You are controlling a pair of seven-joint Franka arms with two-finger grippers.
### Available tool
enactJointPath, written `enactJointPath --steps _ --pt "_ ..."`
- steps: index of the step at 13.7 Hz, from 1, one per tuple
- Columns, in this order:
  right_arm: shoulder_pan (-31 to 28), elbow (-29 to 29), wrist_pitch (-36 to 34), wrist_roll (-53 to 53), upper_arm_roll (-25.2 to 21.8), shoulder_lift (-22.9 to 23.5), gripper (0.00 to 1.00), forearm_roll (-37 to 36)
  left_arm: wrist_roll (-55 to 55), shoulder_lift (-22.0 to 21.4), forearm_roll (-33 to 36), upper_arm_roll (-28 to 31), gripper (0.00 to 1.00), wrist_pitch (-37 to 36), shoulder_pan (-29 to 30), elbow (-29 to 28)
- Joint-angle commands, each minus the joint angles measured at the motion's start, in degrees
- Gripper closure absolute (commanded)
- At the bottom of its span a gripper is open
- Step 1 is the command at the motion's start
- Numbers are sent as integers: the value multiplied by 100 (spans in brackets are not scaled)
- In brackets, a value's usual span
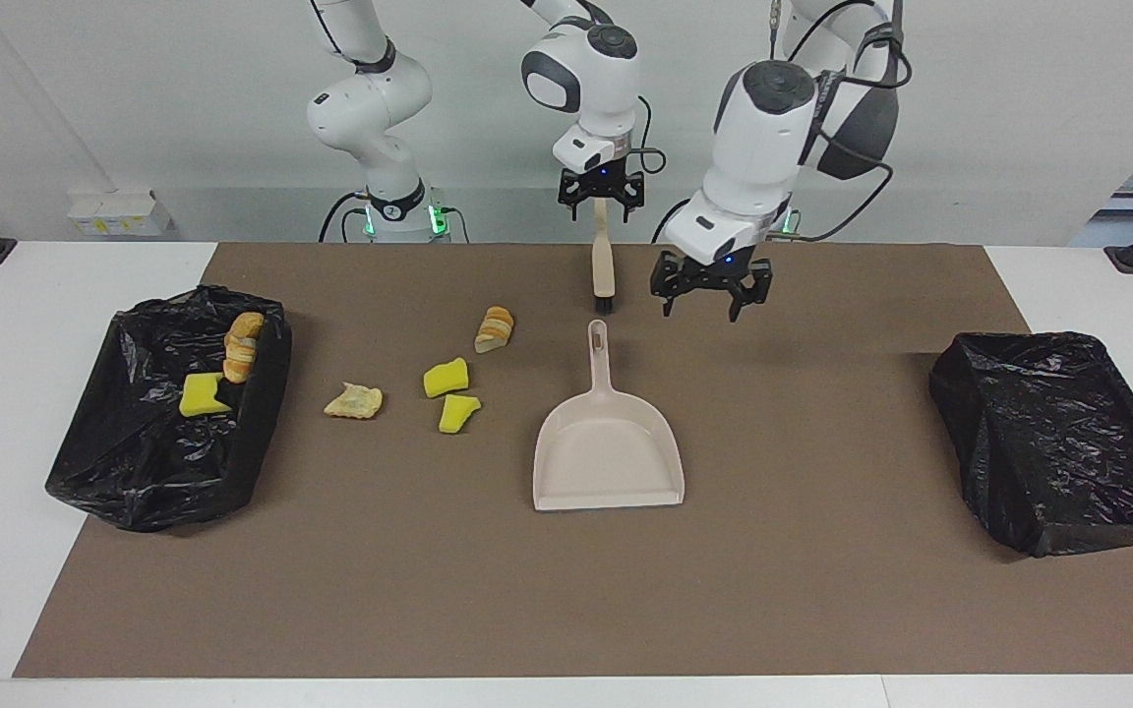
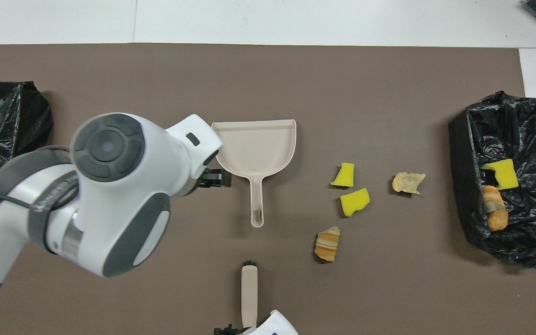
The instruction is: Sweep and dump trash in bin
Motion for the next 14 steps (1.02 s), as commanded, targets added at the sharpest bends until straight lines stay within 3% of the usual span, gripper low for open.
enactJointPath --steps 1,4,6,7,9,11,12,13,14 --pt "335 -507 628 414 -13 -145 0 143 -665 428 -11 102 0 504 -611 -207" --pt "520 -789 964 573 -4 -93 0 143 -1192 552 -11 102 0 1462 -928 -726" --pt "678 -789 1104 862 -4 56 0 143 -1238 658 -11 102 0 1613 -930 -788" --pt "757 -789 1140 907 -4 126 5 143 -1229 702 -11 102 0 1692 -930 -788" --pt "767 -789 1123 890 -4 162 19 143 -1185 781 -11 102 0 1859 -868 -788" --pt "767 -789 1114 855 -13 171 47 143 -1133 790 -11 102 0 1843 -903 -814" --pt "749 -789 1114 847 -13 189 51 143 -1124 799 -11 102 2 1877 -903 -849" --pt "732 -789 1105 838 -13 206 54 143 -1123 808 -11 102 7 1886 -903 -850" --pt "732 -789 1087 803 -13 206 71 143 -1123 808 -11 102 16 1878 -912 -867"
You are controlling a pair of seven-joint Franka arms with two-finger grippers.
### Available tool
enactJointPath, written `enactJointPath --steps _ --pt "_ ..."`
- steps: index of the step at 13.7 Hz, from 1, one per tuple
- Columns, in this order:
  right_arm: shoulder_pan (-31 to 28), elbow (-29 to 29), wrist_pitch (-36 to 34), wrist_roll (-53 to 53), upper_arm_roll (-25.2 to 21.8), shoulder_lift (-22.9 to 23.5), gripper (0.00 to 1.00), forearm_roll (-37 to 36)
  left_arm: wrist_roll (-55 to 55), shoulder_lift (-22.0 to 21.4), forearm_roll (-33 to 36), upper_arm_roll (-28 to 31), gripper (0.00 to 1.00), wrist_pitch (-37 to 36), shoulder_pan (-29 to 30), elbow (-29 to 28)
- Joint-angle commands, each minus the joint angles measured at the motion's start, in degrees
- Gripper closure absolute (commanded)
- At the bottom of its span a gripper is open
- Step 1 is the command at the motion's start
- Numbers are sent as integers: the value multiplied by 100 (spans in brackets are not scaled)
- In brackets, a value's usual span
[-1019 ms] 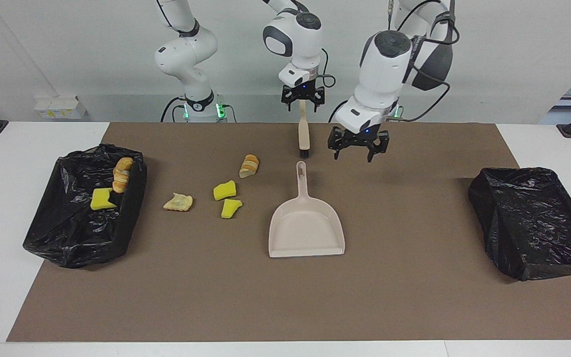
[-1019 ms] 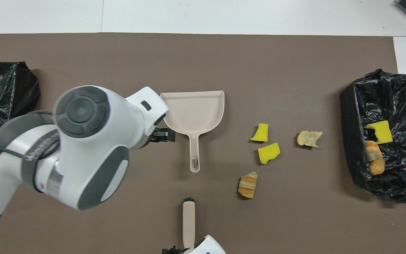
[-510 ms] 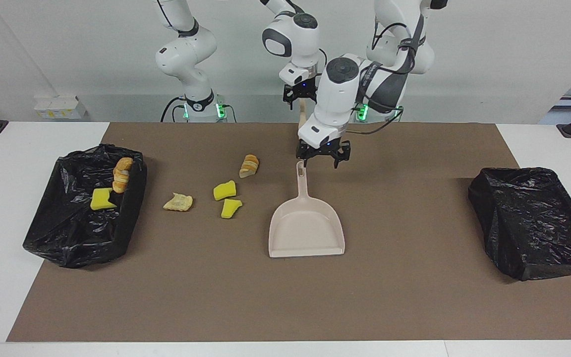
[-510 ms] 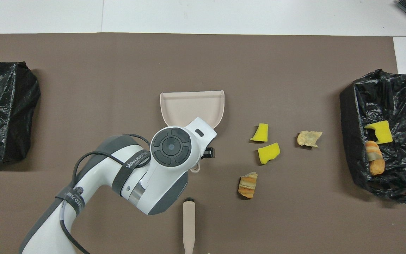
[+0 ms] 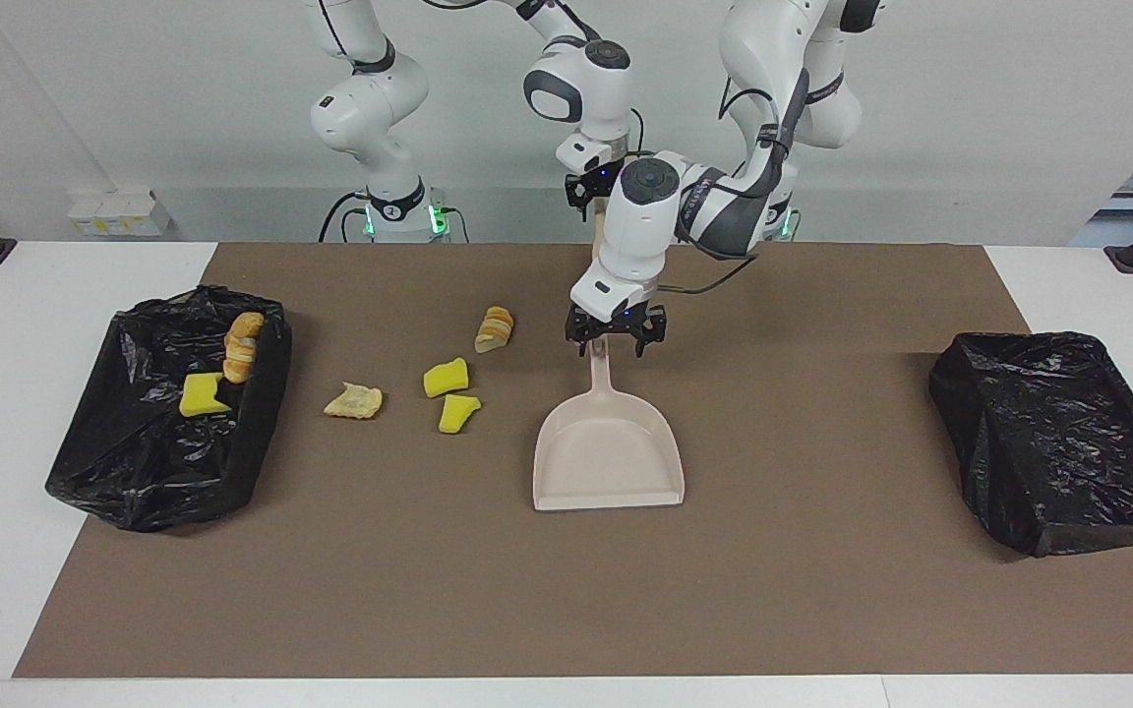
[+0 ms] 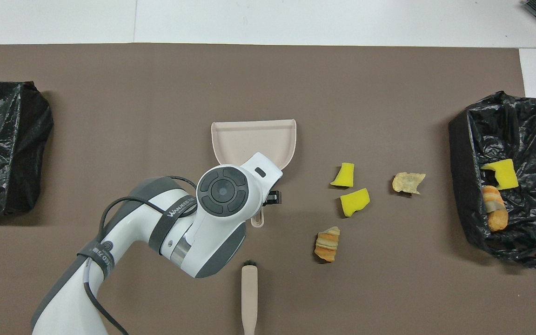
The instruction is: Sweep and dump trash in bin
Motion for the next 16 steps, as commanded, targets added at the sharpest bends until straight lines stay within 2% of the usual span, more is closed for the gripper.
enactJointPath --steps 1,2,4,6,7,8,10,11,13,16 --pt "-22 -31 62 -77 -1 21 89 123 37 -16 -11 36 17 173 -53 -205" --pt "-30 30 -16 -78 -10 47 100 80 37 37 -11 36 17 216 -62 -206" --pt "-109 205 -358 -33 -54 65 100 27 46 99 -11 36 17 357 -62 -206" --pt "-399 311 -736 -95 -54 -84 100 18 54 99 -11 36 26 349 -71 -206" --pt "-426 329 -964 -104 -71 -206 100 18 54 99 -11 36 36 349 -71 -206" --pt "-513 338 -1271 -139 -80 -355 100 18 46 108 -11 36 51 305 -71 -189" --pt "-838 312 -2000 -427 -80 -689 100 0 351 82 -2 36 91 -27 -62 -145" --pt "-944 294 -2299 -647 -80 -830 100 -87 649 47 -2 45 100 -221 -27 -110" --pt "-1251 294 -2845 -876 -80 -1085 100 -333 1159 -207 24 71 100 -730 34 -74" --pt "-1953 303 -3268 -1465 -80 -1428 100 -421 2519 -480 120 168 100 -1389 139 -39"
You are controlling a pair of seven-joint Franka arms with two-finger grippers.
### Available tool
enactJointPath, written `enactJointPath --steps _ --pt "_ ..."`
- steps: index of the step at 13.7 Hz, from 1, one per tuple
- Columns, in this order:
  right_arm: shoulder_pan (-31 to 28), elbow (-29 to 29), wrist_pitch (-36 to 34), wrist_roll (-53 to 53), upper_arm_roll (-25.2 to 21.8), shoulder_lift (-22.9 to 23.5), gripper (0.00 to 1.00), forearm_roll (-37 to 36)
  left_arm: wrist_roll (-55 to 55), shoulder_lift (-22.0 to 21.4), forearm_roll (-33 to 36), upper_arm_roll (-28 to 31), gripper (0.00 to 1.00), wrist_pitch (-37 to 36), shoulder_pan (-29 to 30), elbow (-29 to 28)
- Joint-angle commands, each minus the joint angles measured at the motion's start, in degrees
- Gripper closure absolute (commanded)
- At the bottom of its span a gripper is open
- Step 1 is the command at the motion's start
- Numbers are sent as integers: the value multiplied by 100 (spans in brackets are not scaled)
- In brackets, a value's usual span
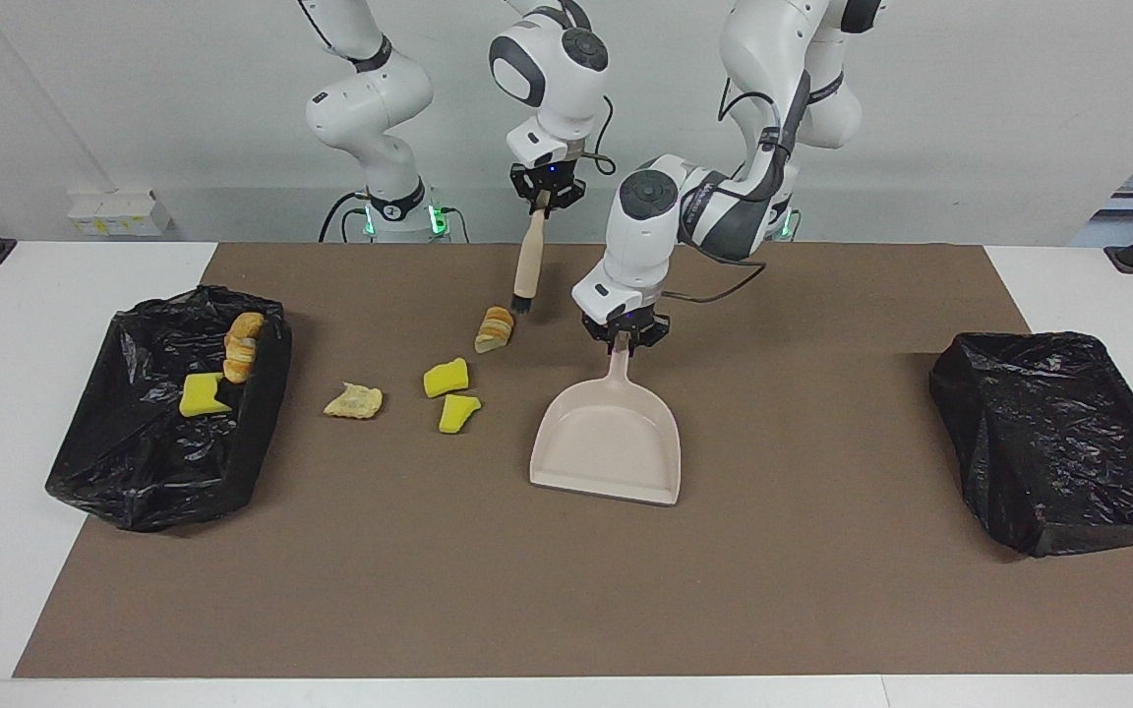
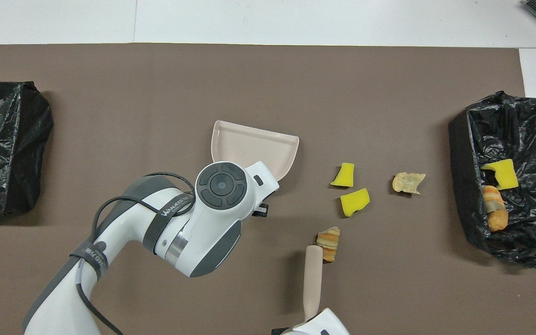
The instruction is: Sweep and dump trash in bin
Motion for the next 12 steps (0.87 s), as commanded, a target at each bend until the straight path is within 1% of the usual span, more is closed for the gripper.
enactJointPath --steps 1,3,5,6,8,10,12 --pt "-570 -73 -260 -414 27 -321 100 -228 1381 -445 174 45 100 -708 230 -41" --pt "-860 -72 -305 -423 27 -322 100 -483 2534 -762 245 45 100 -1227 336 -120" --pt "-1238 -81 -235 -484 35 -260 100 -868 3335 -903 420 45 100 -1448 354 -260" --pt "-1405 -81 -165 -597 44 -217 100 -1080 3835 -1043 604 36 100 -1423 328 -470" --pt "-1887 -99 125 -1306 44 -111 100 -1475 4558 -1176 658 36 100 -1396 302 -691" --pt "-2537 -125 589 -2011 44 82 100 -1687 5137 -1342 667 19 100 -1370 232 -971" --pt "-3144 -134 1047 -2634 44 293 100 -1811 5369 -1580 658 10 100 -1300 74 -1314"
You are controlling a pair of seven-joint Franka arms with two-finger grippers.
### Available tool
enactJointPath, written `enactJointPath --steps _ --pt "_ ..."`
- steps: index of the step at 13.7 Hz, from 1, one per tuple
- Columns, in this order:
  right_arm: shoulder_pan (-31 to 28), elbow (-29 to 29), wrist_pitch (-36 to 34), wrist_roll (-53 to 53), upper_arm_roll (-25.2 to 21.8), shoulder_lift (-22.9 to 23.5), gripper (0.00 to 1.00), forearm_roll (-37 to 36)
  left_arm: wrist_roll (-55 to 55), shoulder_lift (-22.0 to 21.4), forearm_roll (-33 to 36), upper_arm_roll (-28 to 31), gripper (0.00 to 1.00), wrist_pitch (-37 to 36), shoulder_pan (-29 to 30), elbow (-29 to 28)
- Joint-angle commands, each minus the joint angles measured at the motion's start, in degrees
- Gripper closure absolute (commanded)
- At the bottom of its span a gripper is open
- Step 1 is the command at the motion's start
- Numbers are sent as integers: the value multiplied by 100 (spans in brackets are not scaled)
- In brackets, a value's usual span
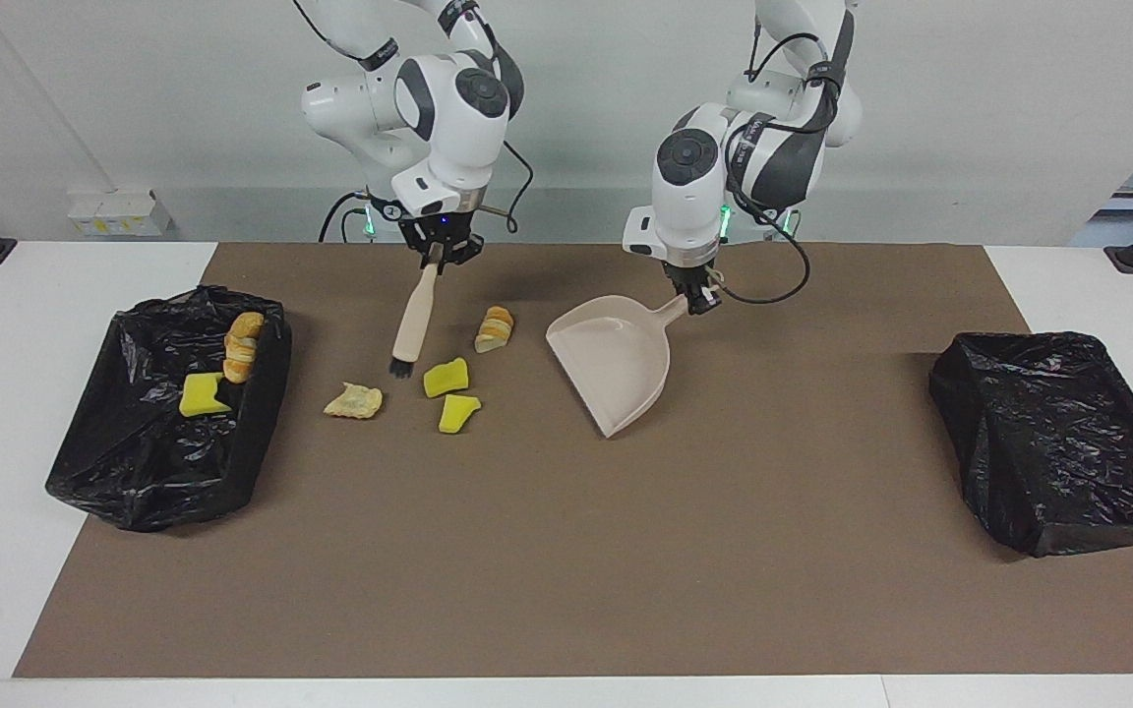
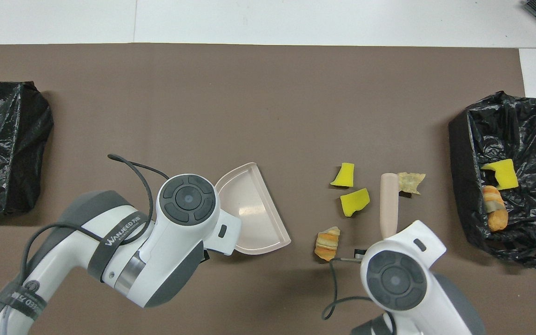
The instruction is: Sweep and dump trash in bin
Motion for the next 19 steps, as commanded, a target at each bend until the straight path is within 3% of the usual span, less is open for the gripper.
enactJointPath --steps 1,5,7,10,12,16,19 --pt "-848 -28 573 -935 71 262 100 -186 253 -512 110 29 100 210 -328 -658" --pt "-1982 -308 1338 -1946 71 299 100 -415 -341 -513 110 20 100 396 -934 -914" --pt "-2134 -590 1760 -2142 71 193 100 -432 -1123 -487 101 20 100 492 -1260 -1037" --pt "-2572 -861 2277 -2886 71 281 100 -608 -2249 -416 5 11 100 685 -1393 -1029" --pt "-3029 -907 2604 -3852 79 403 100 -608 -2252 -416 -83 11 100 625 -1393 -1029" --pt "-2899 -898 2570 -4068 115 430 100 -565 -2225 -460 -83 11 100 387 -1393 -1038" --pt "-2469 -872 2561 -3893 115 439 100 -512 -2234 -469 -92 11 100 308 -1393 -1046"
